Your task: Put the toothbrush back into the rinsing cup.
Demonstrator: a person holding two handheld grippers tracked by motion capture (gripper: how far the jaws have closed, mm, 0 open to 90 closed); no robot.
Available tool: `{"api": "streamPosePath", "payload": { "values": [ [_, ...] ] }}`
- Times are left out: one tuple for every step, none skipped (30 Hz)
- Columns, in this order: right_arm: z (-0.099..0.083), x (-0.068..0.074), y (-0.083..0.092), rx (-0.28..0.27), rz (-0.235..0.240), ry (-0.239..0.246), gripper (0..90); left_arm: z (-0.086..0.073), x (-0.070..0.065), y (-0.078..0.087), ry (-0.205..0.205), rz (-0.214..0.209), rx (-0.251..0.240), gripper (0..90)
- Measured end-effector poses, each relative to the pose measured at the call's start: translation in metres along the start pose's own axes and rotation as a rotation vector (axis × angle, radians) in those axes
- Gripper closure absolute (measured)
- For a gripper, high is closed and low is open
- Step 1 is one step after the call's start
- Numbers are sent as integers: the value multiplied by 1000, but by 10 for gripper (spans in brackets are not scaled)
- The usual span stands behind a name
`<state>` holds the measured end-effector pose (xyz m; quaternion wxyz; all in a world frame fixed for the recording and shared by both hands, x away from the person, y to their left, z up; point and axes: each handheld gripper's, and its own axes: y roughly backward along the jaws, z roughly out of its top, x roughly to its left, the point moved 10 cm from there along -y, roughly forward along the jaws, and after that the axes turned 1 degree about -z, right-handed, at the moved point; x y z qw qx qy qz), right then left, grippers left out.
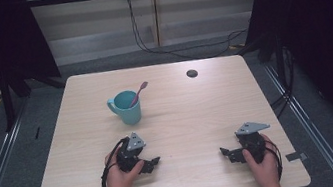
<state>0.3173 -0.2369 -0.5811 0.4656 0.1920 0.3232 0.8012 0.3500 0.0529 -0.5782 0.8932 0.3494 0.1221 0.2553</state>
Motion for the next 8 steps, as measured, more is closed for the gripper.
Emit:
{"api": "streamPosePath", "payload": {
  "values": [
    [0,0,0,0,0,0,121,0,0,0,0,1,0,153],
    [0,0,0,0,0,0,121,0,0,0,0,1,0,153],
    [0,0,0,0,0,0,121,0,0,0,-1,0,-1,152],
    [0,0,0,0,0,0,121,0,0,0,-1,1,0,152],
    [0,0,0,0,0,0,121,0,0,0,-1,0,0,151],
    [0,0,0,0,0,0,121,0,0,0,-1,0,0,151],
    [0,0,0,0,0,0,121,0,0,0,-1,0,0,151],
    [0,0,0,0,0,0,121,0,0,0,-1,0,0,151]
  ]
}}
